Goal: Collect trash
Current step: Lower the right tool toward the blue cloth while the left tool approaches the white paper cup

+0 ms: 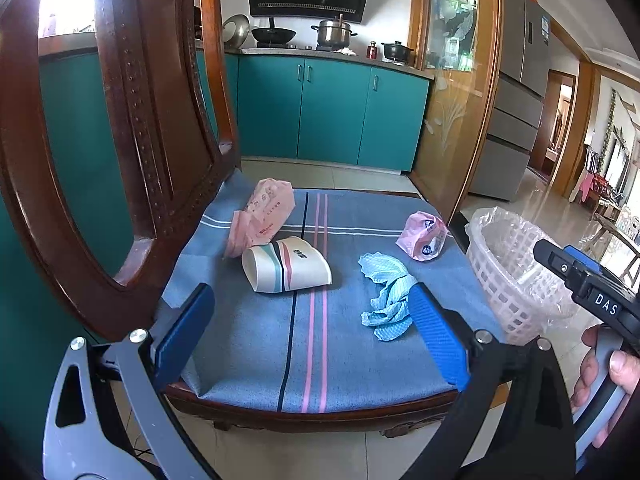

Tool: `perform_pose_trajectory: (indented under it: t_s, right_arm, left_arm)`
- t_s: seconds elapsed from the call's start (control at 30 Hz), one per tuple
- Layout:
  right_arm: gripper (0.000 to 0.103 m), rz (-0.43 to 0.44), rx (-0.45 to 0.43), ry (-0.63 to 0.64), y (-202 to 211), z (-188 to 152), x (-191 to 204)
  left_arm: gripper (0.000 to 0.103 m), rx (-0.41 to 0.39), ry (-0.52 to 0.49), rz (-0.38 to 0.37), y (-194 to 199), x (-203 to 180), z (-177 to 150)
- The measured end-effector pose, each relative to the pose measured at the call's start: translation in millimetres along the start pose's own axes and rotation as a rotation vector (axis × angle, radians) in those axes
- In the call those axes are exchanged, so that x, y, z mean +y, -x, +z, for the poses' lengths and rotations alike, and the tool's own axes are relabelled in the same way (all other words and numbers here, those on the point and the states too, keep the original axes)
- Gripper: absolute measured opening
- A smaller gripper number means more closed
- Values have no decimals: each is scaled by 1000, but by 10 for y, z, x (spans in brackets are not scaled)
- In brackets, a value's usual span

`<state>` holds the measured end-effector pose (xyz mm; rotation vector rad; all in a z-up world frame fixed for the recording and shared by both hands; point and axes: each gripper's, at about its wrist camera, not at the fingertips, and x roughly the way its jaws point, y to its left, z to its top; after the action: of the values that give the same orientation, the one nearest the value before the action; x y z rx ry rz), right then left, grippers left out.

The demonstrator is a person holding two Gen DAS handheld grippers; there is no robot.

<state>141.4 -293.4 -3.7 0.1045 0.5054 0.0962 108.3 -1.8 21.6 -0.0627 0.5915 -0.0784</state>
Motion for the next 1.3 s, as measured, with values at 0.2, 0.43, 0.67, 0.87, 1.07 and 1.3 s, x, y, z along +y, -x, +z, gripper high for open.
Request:
perform_pose_trajectory:
  t_s: [0.2, 0.43, 0.67, 0.87, 1.07, 1.3]
  right_arm:
    - [89, 3, 6, 4, -9, -18, -11]
    - [89, 5, 18, 14, -29, -29, 12]
    - [89, 19, 79, 12, -213, -100, 115]
    - [89, 50, 213, -35, -675, -213, 275]
    - [89, 23, 264, -33, -940, -288, 370]
    - [89, -3, 301, -16, -1219, -339, 466]
  left_arm:
    - [97, 5, -9, -2, -15, -22, -3]
    - [97, 18, -14, -3, -43, -36, -24]
    - [97, 64, -4, 79, -266, 14, -7]
    - [97, 187, -17, 143, -973, -21, 17]
    - [97, 221, 10, 160, -1363, -96, 84]
    - [97, 262, 65, 226, -1770, -56, 159]
